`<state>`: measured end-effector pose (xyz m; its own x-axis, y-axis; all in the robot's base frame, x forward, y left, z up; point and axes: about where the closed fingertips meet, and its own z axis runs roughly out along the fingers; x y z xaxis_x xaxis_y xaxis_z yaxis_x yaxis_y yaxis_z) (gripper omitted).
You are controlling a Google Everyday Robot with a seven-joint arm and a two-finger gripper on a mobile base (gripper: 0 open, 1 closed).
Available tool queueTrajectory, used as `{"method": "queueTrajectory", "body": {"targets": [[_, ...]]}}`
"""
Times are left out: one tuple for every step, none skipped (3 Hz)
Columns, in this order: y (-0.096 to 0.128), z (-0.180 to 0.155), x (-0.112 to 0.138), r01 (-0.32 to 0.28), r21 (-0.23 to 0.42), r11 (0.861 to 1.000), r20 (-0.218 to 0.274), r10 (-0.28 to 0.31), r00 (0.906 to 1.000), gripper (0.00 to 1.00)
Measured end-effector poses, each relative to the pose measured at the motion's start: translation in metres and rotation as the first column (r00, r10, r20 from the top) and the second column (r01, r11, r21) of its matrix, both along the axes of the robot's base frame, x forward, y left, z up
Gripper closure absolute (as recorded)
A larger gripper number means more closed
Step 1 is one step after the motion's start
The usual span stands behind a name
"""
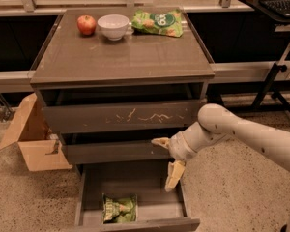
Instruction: Pick green jalapeno chip bag from bottom drawer and place on counter
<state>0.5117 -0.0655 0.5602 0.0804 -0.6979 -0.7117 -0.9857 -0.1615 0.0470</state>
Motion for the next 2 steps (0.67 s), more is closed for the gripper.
{"method": "queueTrajectory", "body": {"targets": [[0.013,-0.048,-0.002,-0.048,0.01,0.999,0.039,0.047,0.9981,0.0],[0.026,-0.088,-0.002,-0.078,0.021,0.997,0.062,0.077,0.9951,0.0]]}}
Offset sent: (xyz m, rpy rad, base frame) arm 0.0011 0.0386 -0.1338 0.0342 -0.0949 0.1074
